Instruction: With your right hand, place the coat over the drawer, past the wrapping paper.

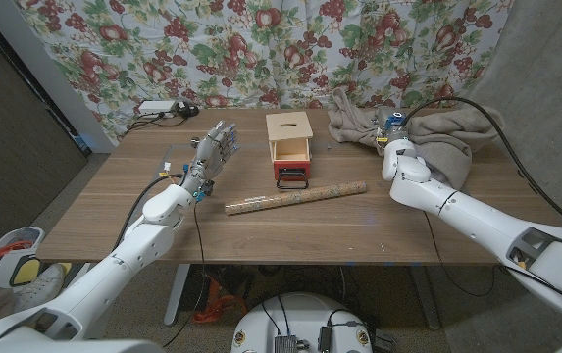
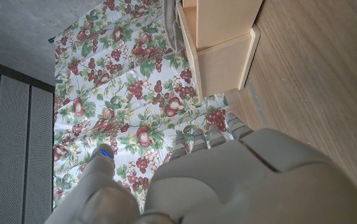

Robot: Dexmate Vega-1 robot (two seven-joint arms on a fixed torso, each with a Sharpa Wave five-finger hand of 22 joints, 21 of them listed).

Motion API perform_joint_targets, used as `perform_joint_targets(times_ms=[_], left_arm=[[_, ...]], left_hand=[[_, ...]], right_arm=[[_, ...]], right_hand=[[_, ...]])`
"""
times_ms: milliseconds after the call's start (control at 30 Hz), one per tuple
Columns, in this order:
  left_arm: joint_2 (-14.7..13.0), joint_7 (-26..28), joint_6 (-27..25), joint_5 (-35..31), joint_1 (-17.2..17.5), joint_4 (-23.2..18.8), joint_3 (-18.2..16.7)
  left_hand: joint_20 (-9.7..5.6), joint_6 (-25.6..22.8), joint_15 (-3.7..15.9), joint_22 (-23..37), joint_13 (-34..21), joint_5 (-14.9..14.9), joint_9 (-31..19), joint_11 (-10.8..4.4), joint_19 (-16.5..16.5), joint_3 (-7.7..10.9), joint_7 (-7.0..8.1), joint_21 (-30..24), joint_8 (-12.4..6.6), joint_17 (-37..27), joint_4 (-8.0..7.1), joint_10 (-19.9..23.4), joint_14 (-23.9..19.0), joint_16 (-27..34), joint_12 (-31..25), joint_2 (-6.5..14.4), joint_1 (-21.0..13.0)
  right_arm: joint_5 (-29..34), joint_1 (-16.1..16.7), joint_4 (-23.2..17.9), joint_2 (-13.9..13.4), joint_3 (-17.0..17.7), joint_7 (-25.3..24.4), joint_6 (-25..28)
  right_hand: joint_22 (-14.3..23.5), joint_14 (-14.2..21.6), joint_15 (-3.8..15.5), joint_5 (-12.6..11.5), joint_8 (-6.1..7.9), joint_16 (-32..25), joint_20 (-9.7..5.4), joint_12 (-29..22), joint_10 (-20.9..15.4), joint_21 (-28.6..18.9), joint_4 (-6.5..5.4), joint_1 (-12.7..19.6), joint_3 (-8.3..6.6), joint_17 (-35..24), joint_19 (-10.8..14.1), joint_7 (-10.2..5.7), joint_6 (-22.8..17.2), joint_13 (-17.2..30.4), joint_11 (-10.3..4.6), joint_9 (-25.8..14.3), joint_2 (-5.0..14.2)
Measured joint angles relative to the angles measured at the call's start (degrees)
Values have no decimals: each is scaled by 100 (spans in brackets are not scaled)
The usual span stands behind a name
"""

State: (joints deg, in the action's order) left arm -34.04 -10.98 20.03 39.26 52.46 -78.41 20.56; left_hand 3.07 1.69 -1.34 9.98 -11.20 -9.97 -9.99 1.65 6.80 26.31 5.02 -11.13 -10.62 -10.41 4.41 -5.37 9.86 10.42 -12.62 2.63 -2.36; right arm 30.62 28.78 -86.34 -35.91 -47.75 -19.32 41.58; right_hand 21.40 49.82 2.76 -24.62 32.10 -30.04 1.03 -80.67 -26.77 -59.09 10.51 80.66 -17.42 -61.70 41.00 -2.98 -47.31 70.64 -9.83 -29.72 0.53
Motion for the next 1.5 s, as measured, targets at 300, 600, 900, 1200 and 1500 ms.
perform_joint_targets(times_ms=[300,600,900,1200,1500], left_arm=[[30,-17,11,17,-21,56,4],[64,-95,39,33,-80,164,15],[91,-163,77,59,-117,252,19],[117,-200,115,71,-140,320,19],[139,-211,139,73,-143,339,19]], left_hand=[[0,0,0,0,-1,-23,0,0,0,0,0,0,0,0,0,0,0,0,0,0,0],[0,0,0,0,-1,-23,0,0,0,0,0,0,0,0,0,0,0,0,0,0,0],[0,0,0,0,-1,-23,0,0,0,0,0,0,0,0,0,0,0,0,0,0,0],[0,0,0,0,-1,-23,0,0,0,0,0,0,0,0,0,0,0,0,0,0,0],[0,0,0,0,-2,-23,0,0,0,-24,0,0,0,0,24,0,0,0,0,0,0]], right_arm=[[76,23,-293,-84,167,-221,-13],[287,-31,-510,-173,287,-317,68],[532,-103,-722,-288,339,-323,144],[841,-145,-945,-389,369,-198,206],[1082,-141,-1195,-491,440,-76,209]], right_hand=[[-53,59,8,-133,0,89,-23,-144,-1,-182,2,22,-3,-28,-22,9,-50,10,0,53,-22],[-105,93,11,-238,-1,158,-138,-290,-1,-282,17,43,-18,-79,47,-1,-61,10,1,100,-46],[-152,175,53,-337,-2,212,-289,-375,-1,-391,17,34,-18,-104,162,-10,-70,10,1,133,-103],[-195,237,113,-414,-4,264,-464,-486,32,-460,25,2,-27,-135,275,-11,-70,10,-31,139,-176],[-247,298,154,-476,-6,303,-564,-597,32,-558,25,-3,-28,-170,315,-25,-84,10,-31,144,-182]])
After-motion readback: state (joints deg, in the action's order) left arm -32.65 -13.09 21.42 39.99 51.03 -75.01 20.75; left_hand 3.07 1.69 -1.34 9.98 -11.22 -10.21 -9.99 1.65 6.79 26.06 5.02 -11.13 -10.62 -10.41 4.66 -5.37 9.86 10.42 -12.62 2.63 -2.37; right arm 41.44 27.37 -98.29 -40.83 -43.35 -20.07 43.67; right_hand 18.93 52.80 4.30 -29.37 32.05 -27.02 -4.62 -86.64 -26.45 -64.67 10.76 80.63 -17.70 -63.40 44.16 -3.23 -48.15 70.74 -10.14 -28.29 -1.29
